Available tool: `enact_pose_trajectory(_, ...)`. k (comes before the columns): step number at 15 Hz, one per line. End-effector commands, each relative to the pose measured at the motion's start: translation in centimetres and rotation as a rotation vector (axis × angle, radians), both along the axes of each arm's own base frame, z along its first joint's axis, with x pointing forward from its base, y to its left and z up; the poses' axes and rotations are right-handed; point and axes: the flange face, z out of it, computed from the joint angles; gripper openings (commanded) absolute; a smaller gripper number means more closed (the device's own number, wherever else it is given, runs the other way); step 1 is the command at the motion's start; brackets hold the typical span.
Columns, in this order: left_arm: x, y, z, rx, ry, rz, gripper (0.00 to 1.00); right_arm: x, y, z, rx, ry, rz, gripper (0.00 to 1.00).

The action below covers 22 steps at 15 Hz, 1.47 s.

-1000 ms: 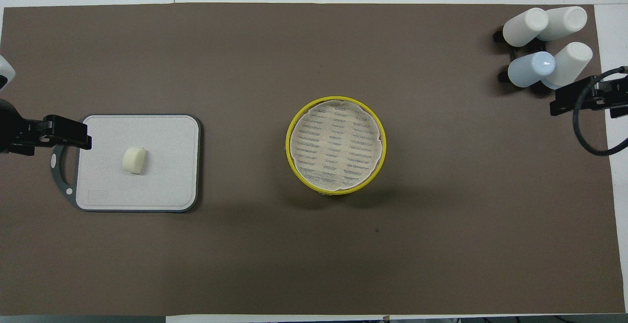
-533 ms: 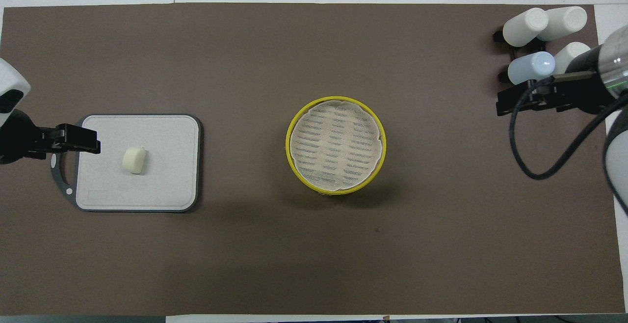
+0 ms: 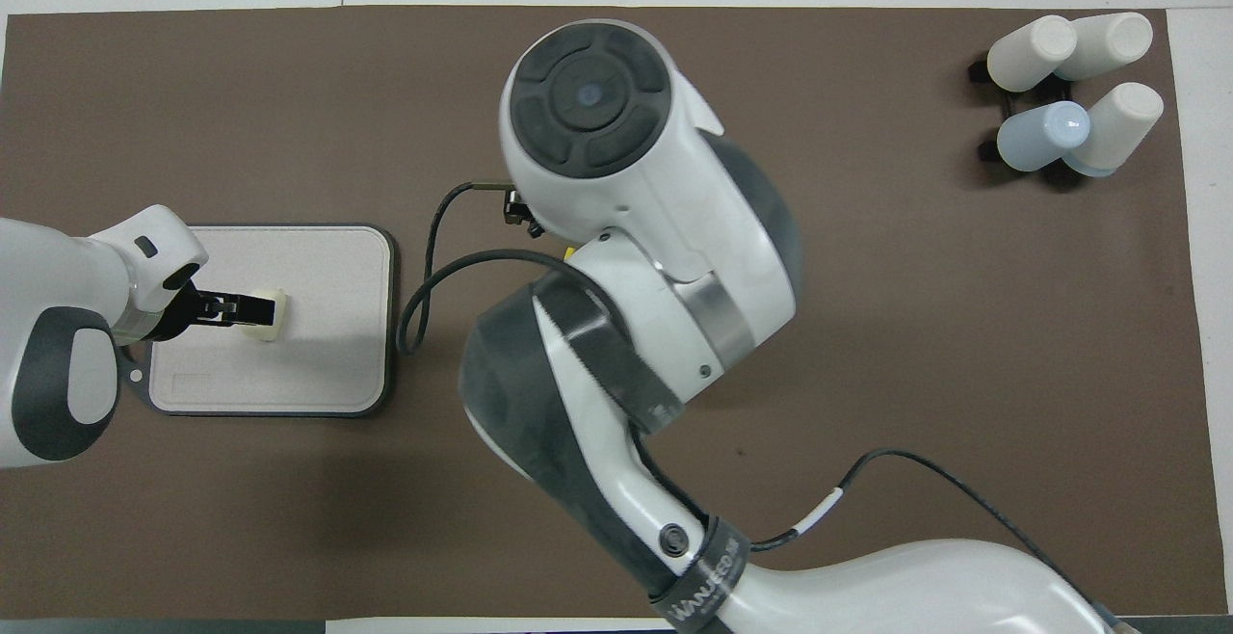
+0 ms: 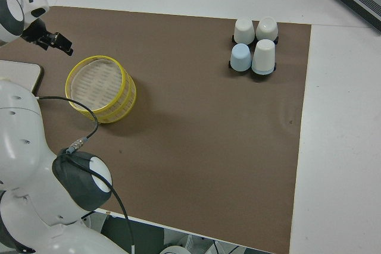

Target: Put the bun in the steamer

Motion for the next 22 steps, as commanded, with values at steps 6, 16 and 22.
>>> enact_pose_trajectory(6,-0.3,0.2,-5.5,0.003,-0.033,-0.062,0.93,-2.7,0.6,-10.7,-0.004,-0.014,0.009,1.0)
enact_pose_trajectory(16,1.0,0.1,-4.2,-0.001,-0.022,-0.055,0.33,-4.6,0.6,-12.5,0.011,-0.017,0.037,0.63)
enact_pose_trajectory(22,5.0,-2.7,8.4,-0.009,0.096,0.042,0.33,-4.9,0.4,-13.2,0.027,-0.026,0.038,0.62)
